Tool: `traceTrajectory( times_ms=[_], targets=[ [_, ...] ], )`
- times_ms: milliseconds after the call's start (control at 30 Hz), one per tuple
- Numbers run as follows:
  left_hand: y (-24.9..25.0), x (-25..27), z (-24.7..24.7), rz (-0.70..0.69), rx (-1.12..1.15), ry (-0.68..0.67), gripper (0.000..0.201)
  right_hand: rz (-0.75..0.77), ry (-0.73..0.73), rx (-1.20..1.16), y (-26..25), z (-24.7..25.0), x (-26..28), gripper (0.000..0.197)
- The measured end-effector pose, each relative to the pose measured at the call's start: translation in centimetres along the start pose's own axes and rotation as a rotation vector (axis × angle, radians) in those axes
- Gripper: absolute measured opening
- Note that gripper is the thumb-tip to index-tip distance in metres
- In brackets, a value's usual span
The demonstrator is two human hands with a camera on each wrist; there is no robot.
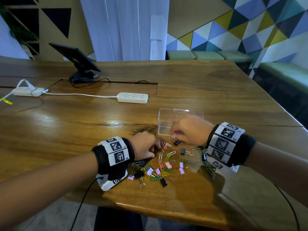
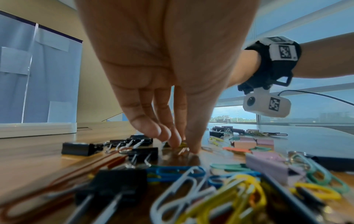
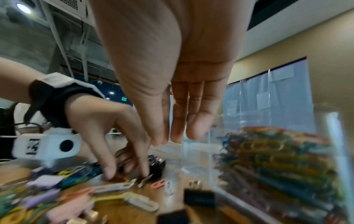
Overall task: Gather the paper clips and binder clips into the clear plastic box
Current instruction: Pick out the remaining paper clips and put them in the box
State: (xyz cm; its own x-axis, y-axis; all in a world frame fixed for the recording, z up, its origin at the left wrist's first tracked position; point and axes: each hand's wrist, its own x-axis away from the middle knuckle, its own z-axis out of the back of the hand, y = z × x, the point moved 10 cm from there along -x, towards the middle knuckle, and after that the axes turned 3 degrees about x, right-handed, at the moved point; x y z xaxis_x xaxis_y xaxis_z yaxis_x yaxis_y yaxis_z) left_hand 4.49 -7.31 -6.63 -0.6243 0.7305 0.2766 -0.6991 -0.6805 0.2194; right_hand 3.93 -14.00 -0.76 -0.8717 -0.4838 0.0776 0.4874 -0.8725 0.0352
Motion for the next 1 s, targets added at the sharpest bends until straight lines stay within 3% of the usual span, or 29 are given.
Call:
traceTrajectory(
  times_ms=[133, 300, 467, 800, 1000],
  targets=[
    [0.0, -0.2, 0.3, 0.000, 0.028, 0.042, 0.032, 0.062, -0.184, -0.030, -1.9, -3.8, -0.4, 0.027],
    [0.7, -0.1, 0.9, -0.053, -0.002, 0.101, 0.018, 0.076, -0.274, -0.024, -2.3, -5.7, -0.8, 0.033],
    [1.2, -0.2, 0.8, -0.075, -0.104, 0.039, 0.029, 0.094, -0.267, -0.053, -2.5, -5.7, -0.9, 0.026],
    [1.3, -0.7, 0.4, -0.100, -0.178, 0.016, 0.016, 0.098, -0.267, -0.045, -2.3, -6.1, -0.9, 0.012],
    [1.5, -0.5, 0.5, -0.123, -0.168, 0.029, 0.022, 0.083, -0.275, -0.038, -1.8, -6.1, -0.5, 0.015]
  ],
)
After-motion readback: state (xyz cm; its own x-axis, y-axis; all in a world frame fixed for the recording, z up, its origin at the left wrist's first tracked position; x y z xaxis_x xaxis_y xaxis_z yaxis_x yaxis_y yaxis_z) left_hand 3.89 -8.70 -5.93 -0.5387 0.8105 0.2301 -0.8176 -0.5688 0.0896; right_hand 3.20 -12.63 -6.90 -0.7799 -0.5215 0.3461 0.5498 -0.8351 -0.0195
